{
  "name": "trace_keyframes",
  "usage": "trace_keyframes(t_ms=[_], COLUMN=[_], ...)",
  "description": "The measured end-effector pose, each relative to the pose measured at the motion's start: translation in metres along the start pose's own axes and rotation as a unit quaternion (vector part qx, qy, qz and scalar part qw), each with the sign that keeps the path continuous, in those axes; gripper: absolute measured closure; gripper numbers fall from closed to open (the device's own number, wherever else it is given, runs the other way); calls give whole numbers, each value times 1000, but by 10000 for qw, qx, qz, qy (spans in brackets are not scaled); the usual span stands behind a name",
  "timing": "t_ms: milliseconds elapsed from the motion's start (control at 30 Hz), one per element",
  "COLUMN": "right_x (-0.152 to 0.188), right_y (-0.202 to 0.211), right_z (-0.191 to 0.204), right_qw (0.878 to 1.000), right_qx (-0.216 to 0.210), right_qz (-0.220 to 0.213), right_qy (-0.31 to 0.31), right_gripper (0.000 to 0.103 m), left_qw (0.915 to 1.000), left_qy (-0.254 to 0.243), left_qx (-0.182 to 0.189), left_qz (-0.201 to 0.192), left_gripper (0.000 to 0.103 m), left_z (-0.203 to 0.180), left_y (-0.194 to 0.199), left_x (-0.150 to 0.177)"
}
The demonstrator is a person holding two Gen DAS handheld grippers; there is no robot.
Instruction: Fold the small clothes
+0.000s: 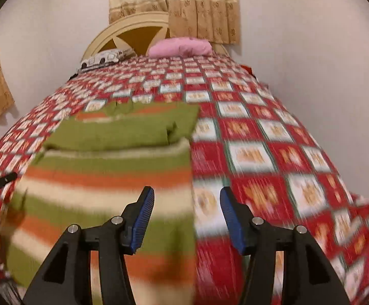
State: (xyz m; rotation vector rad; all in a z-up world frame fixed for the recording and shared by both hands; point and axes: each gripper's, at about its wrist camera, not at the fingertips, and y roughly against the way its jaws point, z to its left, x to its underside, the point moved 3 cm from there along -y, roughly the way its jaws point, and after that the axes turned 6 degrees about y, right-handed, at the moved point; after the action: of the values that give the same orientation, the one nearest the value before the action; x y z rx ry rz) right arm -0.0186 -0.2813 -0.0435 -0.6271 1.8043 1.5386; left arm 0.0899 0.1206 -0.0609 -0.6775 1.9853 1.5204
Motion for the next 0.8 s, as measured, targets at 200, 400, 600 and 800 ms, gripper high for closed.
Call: trace_keyframes(t_ms=[200, 400, 600, 800], right_x=[65, 113, 136, 141], right_y=[33, 37, 35, 38], right_z=[-2, 15, 38, 54], right_qw=[9982, 9943, 9909, 9897], right_qx=[-108, -503, -754, -628], right_qz=[549, 913, 1070, 1106], right_qy=[206, 215, 304, 663], right_gripper=[48, 48, 48, 65], left_qw=[9970, 9956, 9966, 9916], left_qy=[-606, -658, -524, -327], left_qx=[357, 477, 446, 766], left_qz=[324, 467, 453, 987], left_gripper=[6, 6, 10, 42], left_z=[-3, -6, -5, -4], left_y=[39, 57, 64, 54], left_x=[46, 78, 95, 113])
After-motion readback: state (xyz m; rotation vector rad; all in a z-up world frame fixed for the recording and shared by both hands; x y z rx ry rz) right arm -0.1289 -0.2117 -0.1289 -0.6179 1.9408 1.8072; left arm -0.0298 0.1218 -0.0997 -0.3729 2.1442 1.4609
